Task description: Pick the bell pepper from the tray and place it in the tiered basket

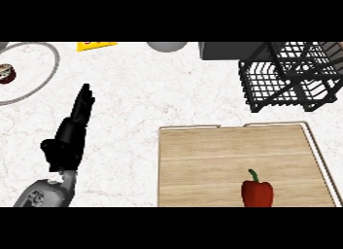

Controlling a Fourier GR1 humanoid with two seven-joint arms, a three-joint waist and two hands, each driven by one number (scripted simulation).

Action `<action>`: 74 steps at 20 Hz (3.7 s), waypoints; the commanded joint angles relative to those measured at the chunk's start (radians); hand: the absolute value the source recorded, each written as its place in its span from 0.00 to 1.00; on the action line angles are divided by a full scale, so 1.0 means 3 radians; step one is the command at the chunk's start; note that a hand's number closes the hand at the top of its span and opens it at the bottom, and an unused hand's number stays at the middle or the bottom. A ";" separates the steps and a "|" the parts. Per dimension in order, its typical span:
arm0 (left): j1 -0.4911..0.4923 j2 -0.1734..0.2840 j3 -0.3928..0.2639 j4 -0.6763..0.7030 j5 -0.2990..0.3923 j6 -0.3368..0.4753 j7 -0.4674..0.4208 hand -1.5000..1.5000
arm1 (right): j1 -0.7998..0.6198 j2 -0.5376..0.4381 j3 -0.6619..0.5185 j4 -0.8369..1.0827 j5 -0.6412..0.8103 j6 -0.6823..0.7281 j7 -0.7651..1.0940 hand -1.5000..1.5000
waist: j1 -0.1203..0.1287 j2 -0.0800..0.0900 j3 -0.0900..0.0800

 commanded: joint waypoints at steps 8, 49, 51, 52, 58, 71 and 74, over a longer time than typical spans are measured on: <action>-0.0149 -0.0140 -0.0004 0.0138 -0.0073 0.0008 -0.0019 0.50 | -0.0444 -0.0504 0.0903 -0.0919 0.0235 -0.0634 0.1105 0.00 | 0.0079 0.0017 0.0004; -0.0123 -0.0353 0.0101 0.0213 -0.0264 -0.0147 -0.0032 0.50 | -0.1649 -0.0340 0.3437 -0.0422 0.1992 -0.0693 0.2073 0.00 | 0.0035 0.0014 0.0019; 0.0104 -0.0283 0.0096 -0.0027 -0.0253 -0.0202 -0.0020 0.50 | -0.1559 -0.0108 0.3621 -0.0243 0.2256 -0.0709 0.2014 0.00 | 0.0067 0.0013 0.0019; 0.0001 -0.0313 0.0120 0.0043 -0.0295 -0.0174 0.0007 0.50 | -0.1775 0.0058 0.3629 -0.0309 0.2053 -0.0589 0.2342 0.00 | 0.0084 0.0018 0.0015; 0.0029 -0.0350 0.0214 0.0013 -0.0277 -0.0305 0.0001 0.50 | -0.1674 0.0330 0.3394 0.0067 0.2151 -0.0334 0.1943 0.00 | 0.0086 0.0021 0.0016; 0.0216 -0.0486 0.0223 -0.0134 -0.0526 -0.0365 -0.0002 0.50 | -0.1248 0.1032 0.3410 0.0233 0.2771 0.0025 0.1667 0.00 | 0.0084 0.0017 0.0017; -0.0040 -0.0624 0.0238 -0.0002 -0.0588 -0.0301 0.0144 0.50 | -0.1226 0.1329 0.3660 0.0387 0.3065 0.0014 0.1713 0.00 | 0.0075 0.0020 0.0017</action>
